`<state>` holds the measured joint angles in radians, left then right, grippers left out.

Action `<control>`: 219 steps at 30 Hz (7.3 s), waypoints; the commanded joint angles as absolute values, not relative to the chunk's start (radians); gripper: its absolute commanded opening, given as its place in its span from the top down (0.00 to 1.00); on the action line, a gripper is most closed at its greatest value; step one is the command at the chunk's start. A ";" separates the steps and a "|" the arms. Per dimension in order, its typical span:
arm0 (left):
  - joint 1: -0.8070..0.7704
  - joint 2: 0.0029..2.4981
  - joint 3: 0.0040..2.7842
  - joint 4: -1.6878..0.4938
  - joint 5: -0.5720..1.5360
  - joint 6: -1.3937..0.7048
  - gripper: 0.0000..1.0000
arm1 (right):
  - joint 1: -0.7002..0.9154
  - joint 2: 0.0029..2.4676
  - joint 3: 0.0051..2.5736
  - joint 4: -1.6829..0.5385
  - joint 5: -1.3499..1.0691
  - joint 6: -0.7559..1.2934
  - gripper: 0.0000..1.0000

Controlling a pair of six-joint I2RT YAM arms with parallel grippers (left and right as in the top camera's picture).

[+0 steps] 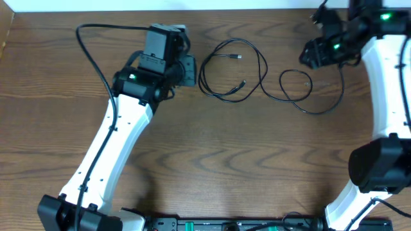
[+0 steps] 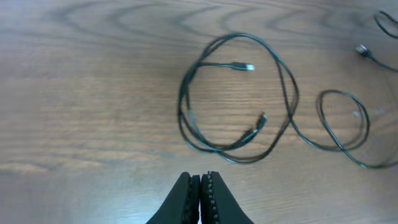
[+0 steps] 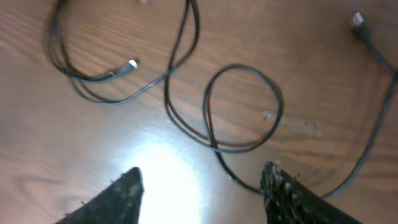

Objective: Untangle cables

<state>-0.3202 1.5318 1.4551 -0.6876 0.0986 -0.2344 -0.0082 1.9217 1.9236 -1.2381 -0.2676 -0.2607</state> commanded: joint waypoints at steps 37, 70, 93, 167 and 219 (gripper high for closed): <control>-0.286 1.536 1.459 -0.756 0.093 -0.290 0.84 | 0.099 1.983 1.211 -0.516 -0.207 -0.585 0.43; -0.286 1.536 1.459 -0.755 0.093 -0.290 0.83 | 0.091 1.471 1.705 -0.667 -0.376 0.153 0.99; -0.320 1.673 1.442 -0.789 0.408 -0.018 0.44 | -0.010 1.395 1.965 -0.757 -0.283 0.157 0.99; -0.387 1.286 1.504 -0.482 -0.093 -0.033 0.93 | 0.013 1.819 1.886 -0.952 -0.562 0.006 0.83; 0.011 1.211 1.504 -0.351 -0.176 -0.058 0.93 | 0.511 2.165 1.591 -1.074 -0.503 -0.831 0.99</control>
<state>0.0055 1.2083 1.4986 -0.3450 -0.1638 -0.0525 0.5228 2.1639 1.5745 -1.0744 -0.4984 -0.8711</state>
